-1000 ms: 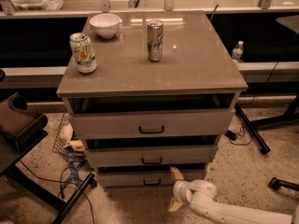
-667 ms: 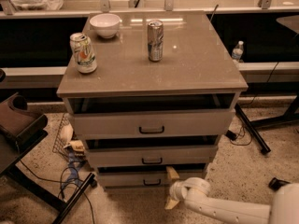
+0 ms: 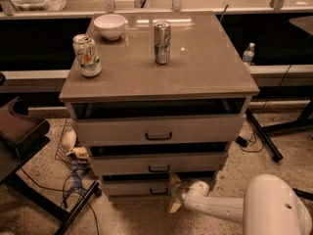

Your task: Open bottom drawer

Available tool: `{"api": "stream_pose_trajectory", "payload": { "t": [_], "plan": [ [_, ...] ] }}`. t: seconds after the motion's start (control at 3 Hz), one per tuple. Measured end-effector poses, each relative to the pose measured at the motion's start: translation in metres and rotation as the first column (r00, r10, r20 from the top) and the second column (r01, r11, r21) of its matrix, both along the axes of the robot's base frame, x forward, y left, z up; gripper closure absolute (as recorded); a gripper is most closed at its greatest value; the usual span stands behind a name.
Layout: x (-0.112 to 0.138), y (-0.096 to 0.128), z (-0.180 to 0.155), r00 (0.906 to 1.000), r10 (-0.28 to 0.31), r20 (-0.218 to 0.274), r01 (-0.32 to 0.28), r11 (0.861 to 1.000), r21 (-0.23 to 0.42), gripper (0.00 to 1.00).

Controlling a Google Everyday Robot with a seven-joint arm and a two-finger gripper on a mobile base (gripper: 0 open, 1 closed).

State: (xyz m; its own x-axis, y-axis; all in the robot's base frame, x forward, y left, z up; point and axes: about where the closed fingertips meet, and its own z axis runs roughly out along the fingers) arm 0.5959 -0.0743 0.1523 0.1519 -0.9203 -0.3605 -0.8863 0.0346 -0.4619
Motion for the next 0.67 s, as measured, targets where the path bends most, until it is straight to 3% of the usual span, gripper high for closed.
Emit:
{"api": "stream_pose_trajectory", "payload": {
  "t": [0.67],
  "plan": [
    [0.0003,0.0011,-0.0015,1.0000,0.001,-0.001,-0.001,1.000,0.000,0.41]
  ]
}}
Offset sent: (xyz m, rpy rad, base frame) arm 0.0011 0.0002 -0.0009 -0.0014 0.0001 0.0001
